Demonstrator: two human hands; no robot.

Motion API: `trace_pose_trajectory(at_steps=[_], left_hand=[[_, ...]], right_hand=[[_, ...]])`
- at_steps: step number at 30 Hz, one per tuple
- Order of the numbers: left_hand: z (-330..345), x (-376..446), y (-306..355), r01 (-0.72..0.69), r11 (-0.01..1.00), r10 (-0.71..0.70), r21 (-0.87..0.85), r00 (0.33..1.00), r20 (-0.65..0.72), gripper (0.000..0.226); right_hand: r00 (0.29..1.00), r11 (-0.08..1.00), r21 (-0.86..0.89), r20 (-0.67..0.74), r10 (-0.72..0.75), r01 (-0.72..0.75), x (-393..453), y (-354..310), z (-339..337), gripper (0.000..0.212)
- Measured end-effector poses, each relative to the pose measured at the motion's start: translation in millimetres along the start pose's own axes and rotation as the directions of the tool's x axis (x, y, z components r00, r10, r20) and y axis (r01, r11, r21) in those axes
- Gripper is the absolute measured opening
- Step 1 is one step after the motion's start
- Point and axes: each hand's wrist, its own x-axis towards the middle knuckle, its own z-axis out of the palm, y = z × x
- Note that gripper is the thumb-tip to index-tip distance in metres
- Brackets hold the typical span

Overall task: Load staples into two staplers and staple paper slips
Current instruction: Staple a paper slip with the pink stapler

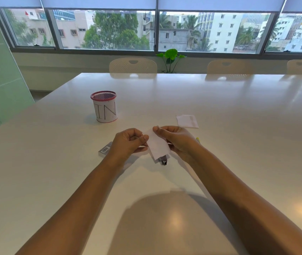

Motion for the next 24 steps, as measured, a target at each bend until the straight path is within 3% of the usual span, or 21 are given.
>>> trace_pose_trajectory(at_steps=[4, 11, 16, 24], left_hand=[[-0.3, -0.7, -0.7, -0.010, 1.000, 0.010, 0.005, 1.000, 0.008, 0.015], [-3.0, 0.0, -2.4, -0.018, 1.000, 0.018, 0.002, 1.000, -0.012, 0.015], [-2.7, 1.0, -2.0, -0.019, 1.000, 0.020, 0.018, 1.000, -0.020, 0.016], [-0.5, 0.8, -3.7, -0.002, 0.999, 0.002, 0.047, 1.000, 0.002, 0.015]], right_hand=[[1.000, 0.999, 0.039, 0.007, 0.004, -0.004, 0.9, 0.5, -1.1, 0.023], [0.999, 0.993, 0.112, 0.020, 0.024, -0.026, 1.0, 4.2, 1.7, 0.042], [1.000, 0.984, 0.178, 0.025, 0.014, -0.019, 3.1, 1.4, -2.6, 0.041], [0.995, 0.997, 0.047, -0.085, -0.053, 0.057, 6.9, 1.3, -5.0, 0.033]])
